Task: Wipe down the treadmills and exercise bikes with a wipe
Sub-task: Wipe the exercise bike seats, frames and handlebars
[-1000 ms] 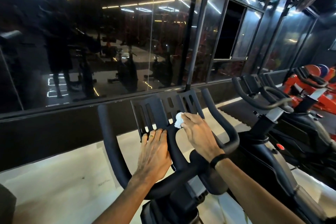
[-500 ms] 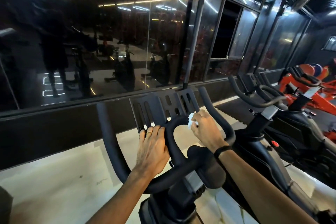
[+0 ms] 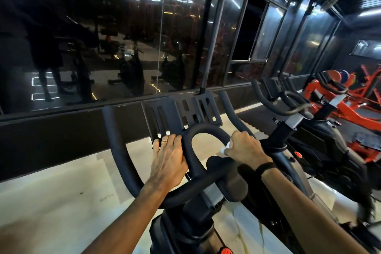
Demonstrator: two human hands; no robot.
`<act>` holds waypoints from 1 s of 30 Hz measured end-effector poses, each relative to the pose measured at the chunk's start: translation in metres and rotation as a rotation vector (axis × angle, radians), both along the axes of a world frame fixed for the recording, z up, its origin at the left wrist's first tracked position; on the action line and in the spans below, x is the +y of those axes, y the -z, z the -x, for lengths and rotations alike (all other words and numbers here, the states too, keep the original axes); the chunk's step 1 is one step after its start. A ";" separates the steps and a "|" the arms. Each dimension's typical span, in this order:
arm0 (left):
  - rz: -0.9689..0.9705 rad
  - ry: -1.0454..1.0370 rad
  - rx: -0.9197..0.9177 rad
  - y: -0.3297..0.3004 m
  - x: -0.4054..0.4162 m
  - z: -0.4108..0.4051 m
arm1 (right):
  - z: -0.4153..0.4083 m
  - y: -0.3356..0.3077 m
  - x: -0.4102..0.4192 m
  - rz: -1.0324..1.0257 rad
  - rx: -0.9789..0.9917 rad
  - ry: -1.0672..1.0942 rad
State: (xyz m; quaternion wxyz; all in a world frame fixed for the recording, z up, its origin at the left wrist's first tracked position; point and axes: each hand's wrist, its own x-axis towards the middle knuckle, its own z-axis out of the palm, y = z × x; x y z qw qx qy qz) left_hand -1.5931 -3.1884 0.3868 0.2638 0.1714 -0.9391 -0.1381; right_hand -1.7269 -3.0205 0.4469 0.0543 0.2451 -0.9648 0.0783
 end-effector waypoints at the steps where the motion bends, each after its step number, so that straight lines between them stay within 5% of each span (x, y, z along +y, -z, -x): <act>1: -0.005 -0.003 -0.002 0.000 0.000 0.000 | 0.002 -0.005 -0.001 -0.006 -0.026 -0.015; 13: -0.048 0.002 0.026 0.000 -0.002 0.001 | 0.004 -0.006 0.004 -0.132 -0.090 -0.306; 23: -0.057 0.001 0.033 0.001 -0.001 0.001 | -0.046 0.009 -0.011 0.113 -0.163 -0.586; 26: -0.053 -0.006 0.043 0.001 -0.001 0.000 | -0.038 0.008 -0.004 0.114 -0.103 -0.506; 30: -0.058 -0.007 0.032 0.000 0.001 0.000 | -0.021 0.010 0.001 -0.138 0.200 -0.218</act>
